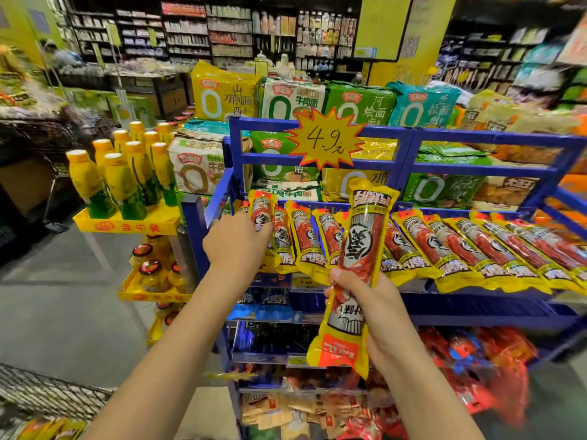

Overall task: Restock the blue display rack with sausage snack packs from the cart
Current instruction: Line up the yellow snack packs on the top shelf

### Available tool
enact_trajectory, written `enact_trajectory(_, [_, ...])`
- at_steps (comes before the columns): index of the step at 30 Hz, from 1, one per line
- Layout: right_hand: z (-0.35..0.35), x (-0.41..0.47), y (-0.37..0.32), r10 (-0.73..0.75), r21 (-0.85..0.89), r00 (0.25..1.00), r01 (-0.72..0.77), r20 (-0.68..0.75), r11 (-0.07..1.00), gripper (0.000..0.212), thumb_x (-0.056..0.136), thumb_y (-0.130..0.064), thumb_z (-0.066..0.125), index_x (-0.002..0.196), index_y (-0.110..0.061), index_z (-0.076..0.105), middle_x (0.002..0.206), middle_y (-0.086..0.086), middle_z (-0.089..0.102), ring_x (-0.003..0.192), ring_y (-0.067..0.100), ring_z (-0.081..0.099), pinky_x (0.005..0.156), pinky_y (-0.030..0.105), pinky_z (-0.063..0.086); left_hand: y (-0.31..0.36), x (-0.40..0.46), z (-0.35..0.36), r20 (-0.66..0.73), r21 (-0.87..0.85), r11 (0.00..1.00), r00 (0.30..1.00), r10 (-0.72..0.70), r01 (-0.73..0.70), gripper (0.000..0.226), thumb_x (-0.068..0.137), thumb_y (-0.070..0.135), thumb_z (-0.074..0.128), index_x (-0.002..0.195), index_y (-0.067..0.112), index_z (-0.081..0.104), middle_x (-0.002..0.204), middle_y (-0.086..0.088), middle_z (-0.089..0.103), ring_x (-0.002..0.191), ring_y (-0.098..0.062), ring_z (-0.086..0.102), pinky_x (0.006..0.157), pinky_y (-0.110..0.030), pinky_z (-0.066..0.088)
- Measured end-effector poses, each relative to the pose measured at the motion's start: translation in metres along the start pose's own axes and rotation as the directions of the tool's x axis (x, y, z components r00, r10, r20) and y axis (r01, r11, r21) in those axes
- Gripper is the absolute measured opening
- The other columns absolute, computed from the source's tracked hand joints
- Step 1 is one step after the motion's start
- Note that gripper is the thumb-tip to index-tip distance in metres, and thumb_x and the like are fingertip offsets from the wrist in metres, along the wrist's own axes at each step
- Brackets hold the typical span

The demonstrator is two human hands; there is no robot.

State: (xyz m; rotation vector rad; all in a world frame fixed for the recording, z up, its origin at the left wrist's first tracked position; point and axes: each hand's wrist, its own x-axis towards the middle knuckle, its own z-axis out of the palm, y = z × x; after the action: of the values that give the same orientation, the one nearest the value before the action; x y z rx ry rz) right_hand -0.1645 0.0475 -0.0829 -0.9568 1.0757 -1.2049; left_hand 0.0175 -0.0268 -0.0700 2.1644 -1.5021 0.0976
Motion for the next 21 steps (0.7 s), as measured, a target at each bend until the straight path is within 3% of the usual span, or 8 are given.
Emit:
enact_trajectory(3, [0.000, -0.003, -0.005, 0.027, 0.044, 0.999, -0.029, 0.035, 0.999, 0.024, 0.082, -0.021, 0.067, 0.104, -0.015, 0.061, 0.079, 0.001, 0.070, 0.072, 0.018, 0.069, 0.062, 0.031, 0.055, 0.001, -0.009, -0.010, -0.077, -0.103, 0.985, 0.988, 0.132, -0.139, 0.049, 0.093, 0.051, 0.043, 0.111, 0.007, 0.058, 0.109, -0.009, 0.058, 0.103, -0.028, 0.054, 0.067, -0.039, 0.043])
enact_trajectory(6, [0.002, -0.007, -0.009, 0.023, 0.096, 0.998, -0.028, 0.056, 0.995, 0.039, 0.072, -0.028, 0.068, 0.107, -0.014, 0.061, 0.078, 0.000, 0.071, 0.070, 0.016, 0.069, 0.061, 0.030, 0.056, 0.001, -0.043, -0.032, -0.050, -0.428, 0.876, 0.974, 0.222, -0.221, 0.040, 0.091, 0.051, 0.046, 0.111, 0.020, 0.060, 0.105, 0.005, 0.063, 0.095, -0.014, 0.059, 0.077, -0.035, 0.049])
enact_trajectory(8, [0.005, -0.006, -0.012, -0.011, 0.145, 0.998, 0.003, 0.055, 0.989, 0.048, 0.069, -0.033, 0.068, 0.113, -0.015, 0.061, 0.088, 0.002, 0.073, 0.079, 0.018, 0.070, 0.068, 0.033, 0.056, -0.002, -0.077, -0.040, 0.170, -0.619, 0.781, 0.958, 0.232, -0.079, 0.047, 0.077, 0.067, 0.049, 0.100, 0.028, 0.059, 0.091, 0.013, 0.063, 0.083, -0.005, 0.060, 0.070, -0.027, 0.047])
enact_trajectory(10, [0.009, -0.004, -0.014, -0.054, 0.202, 0.998, 0.044, 0.042, 0.978, 0.056, 0.071, -0.036, 0.067, 0.120, -0.012, 0.059, 0.100, 0.006, 0.072, 0.090, 0.020, 0.069, 0.076, 0.035, 0.055, -0.004, -0.103, -0.038, 0.456, -0.697, 0.704, 0.841, 0.291, 0.134, 0.057, 0.064, 0.076, 0.059, 0.099, 0.031, 0.057, 0.090, 0.011, 0.066, 0.083, -0.004, 0.062, 0.073, -0.026, 0.048])
enact_trajectory(12, [0.012, -0.004, -0.016, -0.091, 0.243, 0.995, 0.076, 0.049, 0.967, 0.058, 0.069, -0.040, 0.068, 0.119, -0.013, 0.059, 0.104, 0.006, 0.071, 0.095, 0.020, 0.069, 0.084, 0.039, 0.054, -0.006, -0.118, -0.028, 0.531, -0.786, 0.549, 0.766, 0.362, 0.285, 0.050, 0.063, 0.058, 0.073, 0.099, 0.026, 0.061, 0.093, 0.005, 0.071, 0.084, -0.008, 0.066, 0.082, -0.031, 0.053])
enact_trajectory(14, [0.014, -0.006, -0.015, -0.117, 0.248, 0.989, 0.090, 0.094, 0.965, 0.063, 0.062, -0.044, 0.074, 0.115, -0.013, 0.060, 0.102, 0.005, 0.072, 0.095, 0.019, 0.068, 0.088, 0.041, 0.054, -0.008, -0.121, -0.023, 0.477, -0.857, 0.391, 0.804, 0.355, 0.336, 0.040, 0.064, 0.037, 0.076, 0.099, 0.019, 0.065, 0.091, -0.002, 0.073, 0.085, -0.016, 0.068, 0.083, -0.032, 0.054])
enact_trajectory(17, [0.006, -0.005, -0.017, -0.169, 0.272, 0.978, 0.131, 0.121, 0.953, 0.073, 0.059, -0.048, 0.080, 0.117, -0.009, 0.058, 0.108, 0.006, 0.071, 0.102, 0.018, 0.066, 0.092, 0.037, 0.053, -0.016, -0.118, -0.025, 0.399, -0.910, 0.253, 0.863, 0.311, 0.330, 0.033, 0.058, 0.036, 0.079, 0.087, 0.025, 0.069, 0.077, 0.001, 0.071, 0.070, -0.014, 0.066, 0.069, -0.025, 0.054])
enact_trajectory(21, [-0.020, 0.001, -0.025, -0.245, 0.353, 0.947, 0.306, -0.207, 0.884, 0.057, 0.073, -0.033, 0.073, 0.123, -0.015, 0.052, 0.110, -0.004, 0.065, 0.106, 0.013, 0.060, 0.086, 0.024, 0.050, -0.028, -0.100, -0.034, 0.372, -0.928, 0.081, 0.898, 0.236, 0.363, 0.021, 0.060, 0.023, 0.078, 0.081, 0.024, 0.072, 0.080, 0.000, 0.072, 0.074, -0.014, 0.069, 0.069, -0.026, 0.054])
